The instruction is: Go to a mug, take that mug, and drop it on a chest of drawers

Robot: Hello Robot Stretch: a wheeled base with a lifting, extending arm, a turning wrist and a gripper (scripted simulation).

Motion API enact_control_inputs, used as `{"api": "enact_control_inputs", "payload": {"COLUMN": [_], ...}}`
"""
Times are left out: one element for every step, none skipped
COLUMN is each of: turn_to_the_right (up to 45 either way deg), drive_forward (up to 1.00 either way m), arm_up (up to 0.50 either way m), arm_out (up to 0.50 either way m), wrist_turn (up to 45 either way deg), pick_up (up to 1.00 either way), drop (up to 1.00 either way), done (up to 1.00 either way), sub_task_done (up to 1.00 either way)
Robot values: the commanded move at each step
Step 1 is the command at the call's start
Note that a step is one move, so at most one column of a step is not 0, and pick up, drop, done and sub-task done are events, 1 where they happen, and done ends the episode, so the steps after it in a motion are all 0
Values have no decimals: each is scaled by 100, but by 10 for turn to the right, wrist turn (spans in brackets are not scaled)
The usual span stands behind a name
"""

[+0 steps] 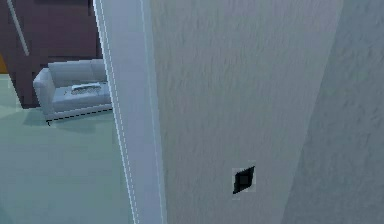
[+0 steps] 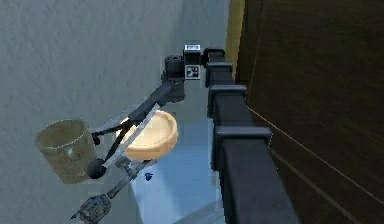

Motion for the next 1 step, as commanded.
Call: {"api": "enact_control_inputs", "payload": {"turn_to_the_right": [0], "drive_forward": [0], "arm_up": [0], "arm_out": [0], "wrist_turn": [-90], "pick_up": [0], "drop": [0], "done": [0], "sub_task_done": [0]}}
